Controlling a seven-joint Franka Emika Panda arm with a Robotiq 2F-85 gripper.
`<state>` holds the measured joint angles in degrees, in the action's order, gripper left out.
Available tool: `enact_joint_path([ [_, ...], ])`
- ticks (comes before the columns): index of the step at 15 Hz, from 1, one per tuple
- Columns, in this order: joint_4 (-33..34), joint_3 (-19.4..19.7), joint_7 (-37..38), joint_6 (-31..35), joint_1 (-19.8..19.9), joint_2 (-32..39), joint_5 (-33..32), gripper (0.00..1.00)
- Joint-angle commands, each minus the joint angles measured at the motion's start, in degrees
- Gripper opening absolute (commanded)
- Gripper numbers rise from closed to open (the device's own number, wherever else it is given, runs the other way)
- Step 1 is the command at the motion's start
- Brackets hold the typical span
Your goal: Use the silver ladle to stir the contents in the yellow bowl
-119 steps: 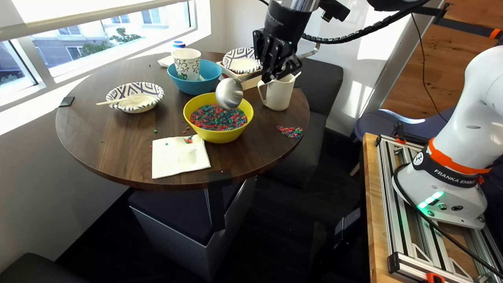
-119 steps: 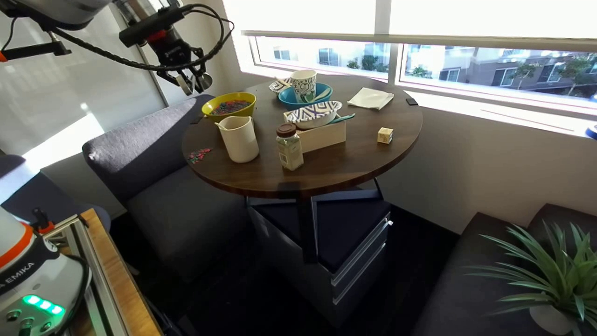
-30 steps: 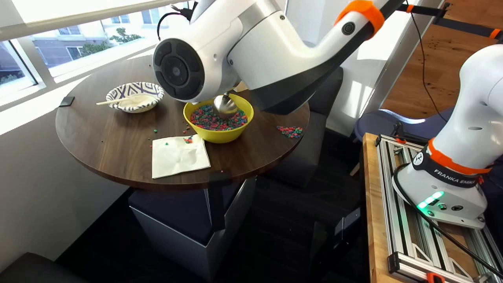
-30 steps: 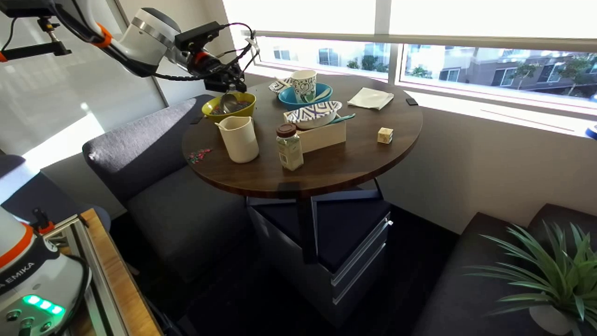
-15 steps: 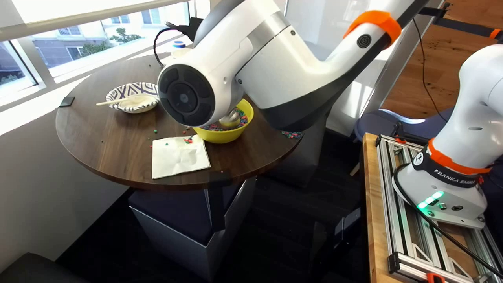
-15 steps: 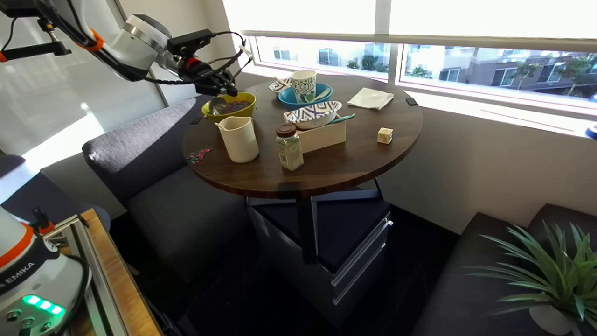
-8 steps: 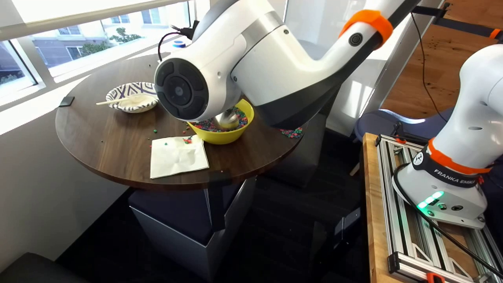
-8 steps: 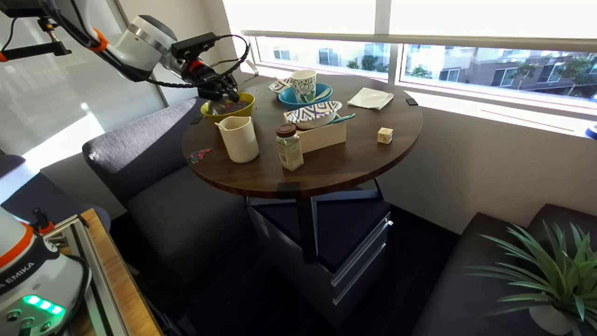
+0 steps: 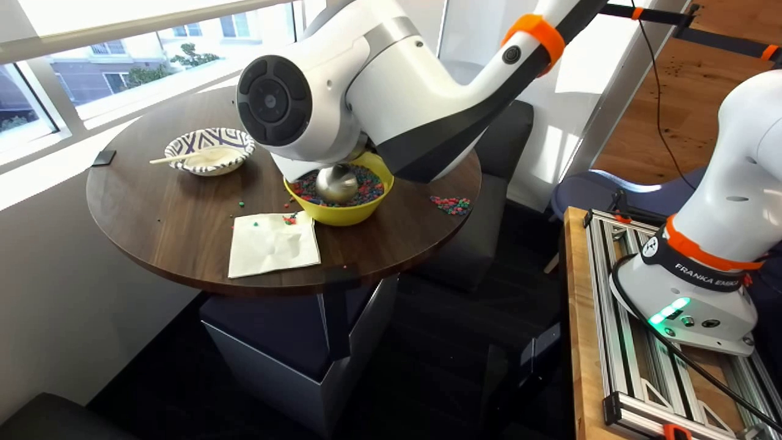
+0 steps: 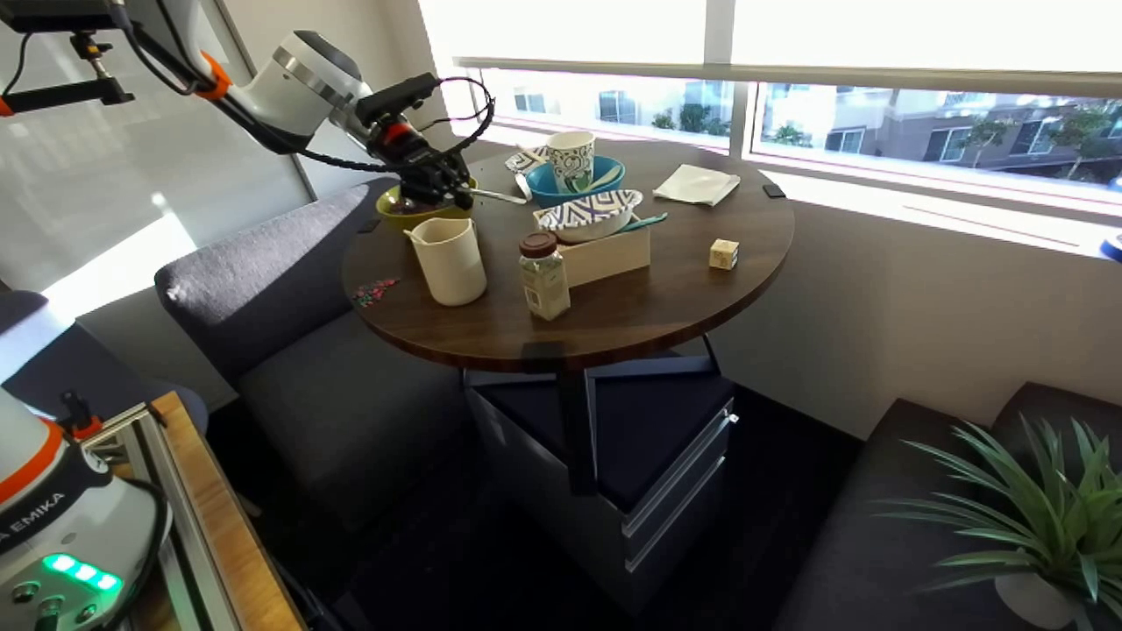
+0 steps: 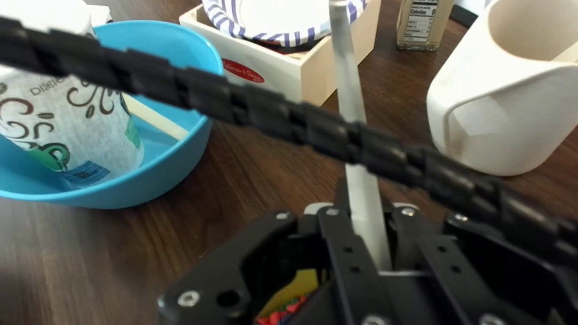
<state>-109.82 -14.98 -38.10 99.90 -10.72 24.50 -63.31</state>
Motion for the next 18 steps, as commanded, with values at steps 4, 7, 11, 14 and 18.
enact_joint_path([
  [4, 1.6, 0.8, -0.7, 3.3, 0.2, -0.1, 2.3, 0.57],
  [7, 2.0, 0.8, -0.9, 3.7, 0.2, -0.8, 2.7, 0.79],
  [11, 2.4, 0.7, -4.4, 0.8, 0.0, -3.9, 4.3, 1.0],
  [14, 2.2, -0.1, -9.6, 2.0, 1.5, -9.5, 10.0, 1.0],
  [18, 3.4, 1.4, -12.6, 5.1, 0.9, -12.0, 12.6, 1.0],
])
